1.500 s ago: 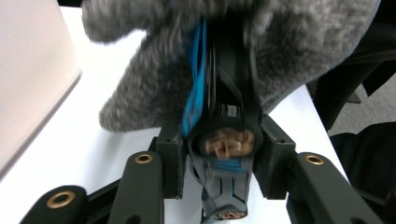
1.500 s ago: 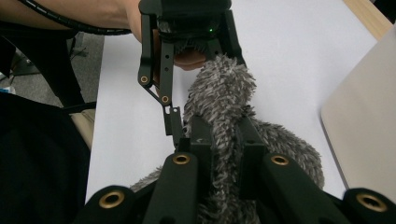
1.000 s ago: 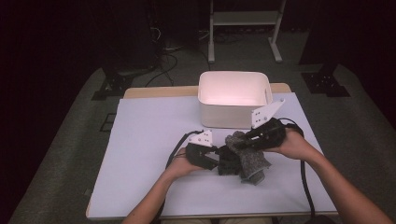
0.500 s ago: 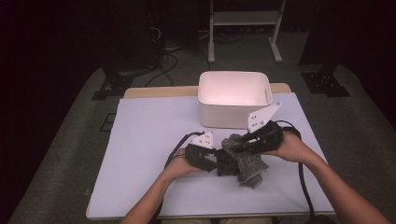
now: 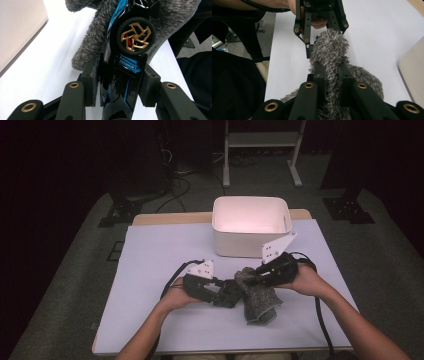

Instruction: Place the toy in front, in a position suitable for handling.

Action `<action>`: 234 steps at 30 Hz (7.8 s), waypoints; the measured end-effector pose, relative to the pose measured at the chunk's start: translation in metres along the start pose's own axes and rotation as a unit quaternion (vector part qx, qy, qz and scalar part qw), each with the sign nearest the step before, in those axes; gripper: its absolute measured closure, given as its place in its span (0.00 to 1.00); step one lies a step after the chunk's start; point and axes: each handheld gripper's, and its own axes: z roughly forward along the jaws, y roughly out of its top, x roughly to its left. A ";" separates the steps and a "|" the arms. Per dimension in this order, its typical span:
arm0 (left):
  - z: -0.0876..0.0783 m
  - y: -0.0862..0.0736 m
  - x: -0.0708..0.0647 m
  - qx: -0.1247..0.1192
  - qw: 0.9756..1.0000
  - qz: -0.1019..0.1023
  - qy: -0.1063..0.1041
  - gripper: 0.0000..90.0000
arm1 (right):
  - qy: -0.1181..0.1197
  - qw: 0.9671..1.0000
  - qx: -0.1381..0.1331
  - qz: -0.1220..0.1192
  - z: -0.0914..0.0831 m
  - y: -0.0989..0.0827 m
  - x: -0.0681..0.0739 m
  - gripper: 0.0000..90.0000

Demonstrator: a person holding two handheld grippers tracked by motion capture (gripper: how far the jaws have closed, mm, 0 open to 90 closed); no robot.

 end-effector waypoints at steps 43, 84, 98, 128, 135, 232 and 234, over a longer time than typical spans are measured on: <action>0.015 -0.010 -0.005 0.024 1.000 0.016 0.003 0.64 | 0.003 1.000 0.008 -0.026 0.001 0.018 0.006 0.89; 0.007 -0.001 0.000 0.086 0.996 0.014 -0.004 0.64 | 0.003 1.000 -0.008 0.008 0.007 -0.016 -0.002 0.89; 0.004 0.006 0.004 0.132 0.991 0.009 0.003 0.64 | 0.003 1.000 -0.013 0.006 0.012 -0.021 -0.001 0.89; 0.009 0.015 0.006 0.177 0.984 0.003 0.000 0.64 | -0.003 1.000 -0.003 -0.006 0.016 -0.017 0.002 0.89; 0.007 0.010 0.006 0.166 0.986 -0.001 0.004 0.63 | -0.002 1.000 0.002 0.017 0.018 -0.035 -0.002 0.89; 0.011 -0.045 0.005 0.089 0.996 -0.005 0.013 0.65 | 0.022 0.998 0.057 -0.010 0.069 -0.016 -0.009 0.89; 0.011 -0.045 0.005 0.090 0.996 -0.006 0.013 0.65 | 0.018 0.998 0.057 -0.006 0.063 -0.021 -0.009 0.89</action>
